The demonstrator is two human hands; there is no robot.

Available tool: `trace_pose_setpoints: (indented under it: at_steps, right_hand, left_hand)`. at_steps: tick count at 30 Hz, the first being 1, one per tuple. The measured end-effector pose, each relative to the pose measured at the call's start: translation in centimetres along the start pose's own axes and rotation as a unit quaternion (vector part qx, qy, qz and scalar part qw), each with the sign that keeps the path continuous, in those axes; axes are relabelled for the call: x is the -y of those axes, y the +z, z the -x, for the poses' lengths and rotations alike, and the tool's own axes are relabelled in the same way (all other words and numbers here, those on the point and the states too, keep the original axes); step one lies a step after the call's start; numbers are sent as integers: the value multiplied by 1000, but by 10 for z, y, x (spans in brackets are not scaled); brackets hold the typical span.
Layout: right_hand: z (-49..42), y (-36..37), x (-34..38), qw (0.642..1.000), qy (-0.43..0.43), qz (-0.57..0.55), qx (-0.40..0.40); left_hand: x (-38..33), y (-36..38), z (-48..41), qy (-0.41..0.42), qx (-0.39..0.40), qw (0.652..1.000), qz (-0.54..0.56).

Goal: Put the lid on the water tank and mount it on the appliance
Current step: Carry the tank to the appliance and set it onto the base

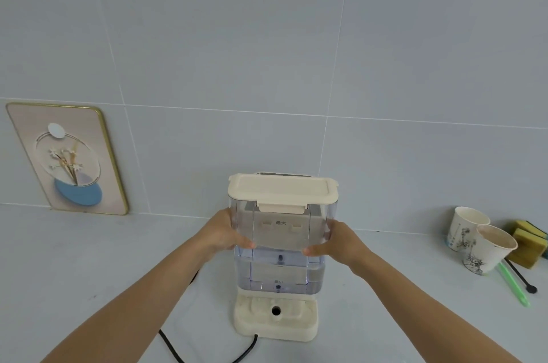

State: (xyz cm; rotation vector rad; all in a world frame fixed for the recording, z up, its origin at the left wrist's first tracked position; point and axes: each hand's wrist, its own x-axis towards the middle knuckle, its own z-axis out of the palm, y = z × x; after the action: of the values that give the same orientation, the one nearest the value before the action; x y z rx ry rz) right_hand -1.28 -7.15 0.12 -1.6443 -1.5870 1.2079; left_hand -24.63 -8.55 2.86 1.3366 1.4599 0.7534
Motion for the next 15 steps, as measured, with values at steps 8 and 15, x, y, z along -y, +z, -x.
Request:
trace_pose_setpoints:
  at_steps: [8, 15]
  right_hand:
    - [-5, 2, -7, 1000, 1, 23, -8]
    - [-7, 7, -17, 999, 7, 32, -9]
  left_hand:
    - [17, 1, -19, -15, 13, 1000, 4]
    - [24, 5, -17, -5, 29, 1000, 12]
